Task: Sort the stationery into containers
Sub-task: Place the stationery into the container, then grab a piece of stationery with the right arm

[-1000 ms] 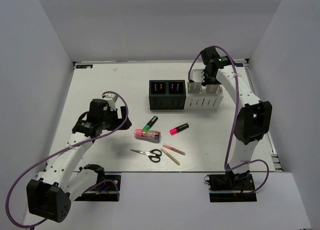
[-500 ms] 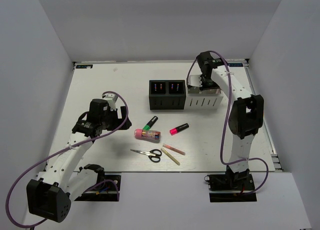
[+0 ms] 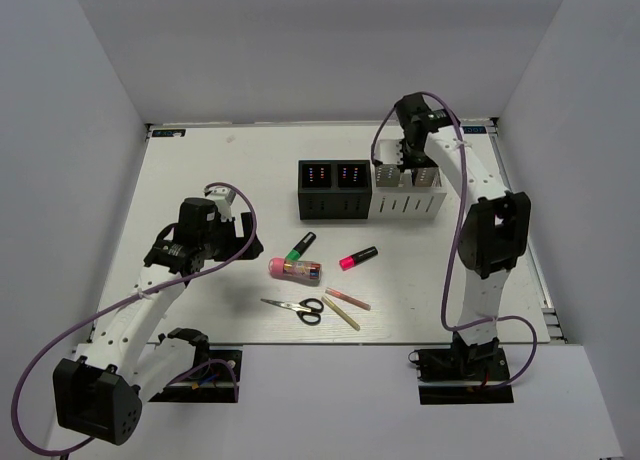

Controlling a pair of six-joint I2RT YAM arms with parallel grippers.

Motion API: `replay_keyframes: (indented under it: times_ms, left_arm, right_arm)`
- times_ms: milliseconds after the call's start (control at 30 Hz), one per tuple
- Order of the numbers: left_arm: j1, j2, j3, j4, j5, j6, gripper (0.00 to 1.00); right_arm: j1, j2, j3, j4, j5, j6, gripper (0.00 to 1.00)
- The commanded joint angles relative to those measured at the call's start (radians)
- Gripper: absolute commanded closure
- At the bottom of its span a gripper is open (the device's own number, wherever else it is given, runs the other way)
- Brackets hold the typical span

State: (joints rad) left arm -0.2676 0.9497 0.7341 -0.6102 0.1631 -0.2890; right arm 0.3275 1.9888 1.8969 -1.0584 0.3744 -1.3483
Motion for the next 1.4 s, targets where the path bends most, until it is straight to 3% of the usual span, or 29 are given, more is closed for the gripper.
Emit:
replay_keyframes:
  times_ms: [0, 33, 67, 133, 167, 200, 233, 267, 300, 333, 400, 433, 467, 500, 533, 600, 867, 1367]
  left_arm:
    - [0.002, -0.015, 0.030, -0.002, 0.004, 0.007, 0.00]
    - [0.002, -0.015, 0.030, -0.002, 0.009, 0.008, 0.00]
    - [0.002, -0.015, 0.030, 0.000, 0.010, 0.008, 0.04]
    - [0.004, -0.009, 0.030, 0.010, 0.032, 0.011, 0.18]
    - [0.004, -0.009, 0.027, 0.010, 0.053, 0.013, 0.47]
    - [0.004, -0.003, 0.027, 0.013, 0.062, 0.013, 0.67]
    - [0.002, 0.012, 0.030, 0.013, 0.068, 0.014, 0.84]
    - [0.002, 0.027, 0.031, 0.013, 0.097, 0.014, 0.99]
    - [0.004, 0.035, 0.039, 0.013, 0.111, 0.016, 1.00]
    - [0.002, 0.053, 0.042, 0.007, 0.125, 0.024, 1.00]
    - [0.002, 0.083, 0.047, 0.009, 0.194, 0.027, 1.00]
    - [0.001, 0.112, 0.054, 0.007, 0.211, 0.036, 0.91]
    - [0.001, 0.121, 0.060, -0.011, 0.210, 0.037, 0.72]
    - [-0.001, 0.136, 0.071, -0.017, 0.208, 0.039, 0.48]
    - [-0.001, 0.158, 0.080, -0.038, 0.199, 0.039, 0.16]
    - [-0.001, 0.187, 0.100, -0.063, 0.178, 0.040, 0.08]
    - [-0.001, 0.201, 0.103, -0.076, 0.139, 0.039, 0.05]
    - [-0.002, 0.166, 0.103, -0.085, 0.118, 0.048, 0.03]
  right_arm:
    - [-0.001, -0.099, 0.083, -0.086, -0.048, -0.105, 0.86]
    - [0.001, -0.114, 0.080, -0.072, -0.057, -0.022, 1.00]
    - [0.001, -0.137, 0.061, -0.055, -0.074, 0.012, 1.00]
    - [-0.004, -0.241, -0.013, -0.025, -0.253, 0.154, 1.00]
    - [-0.008, -0.270, -0.045, -0.022, -0.401, 0.188, 1.00]
    - [-0.010, -0.339, -0.085, -0.012, -0.542, 0.221, 1.00]
    - [-0.008, -0.375, -0.236, 0.004, -0.608, 0.271, 1.00]
    - [-0.007, -0.474, -0.292, 0.018, -0.779, 0.287, 0.52]
    - [-0.007, -0.508, -0.352, 0.032, -0.860, 0.288, 0.19]
    - [-0.005, -0.592, -0.554, 0.081, -1.108, 0.255, 0.09]
    - [-0.002, -0.633, -0.719, 0.089, -1.270, 0.117, 0.09]
    - [0.004, -0.643, -0.758, 0.142, -1.399, 0.100, 0.09]
    - [0.010, -0.637, -0.819, 0.158, -1.420, 0.100, 0.09]
    - [0.021, -0.624, -0.829, 0.170, -1.439, 0.094, 0.16]
    - [0.030, -0.595, -0.831, 0.193, -1.442, 0.087, 0.21]
    - [0.047, -0.552, -0.834, 0.239, -1.401, 0.072, 0.32]
    - [0.183, -0.481, -0.894, 0.529, -1.025, 0.133, 0.32]
    - [0.343, -0.274, -0.819, 0.532, -0.819, 0.129, 0.32]
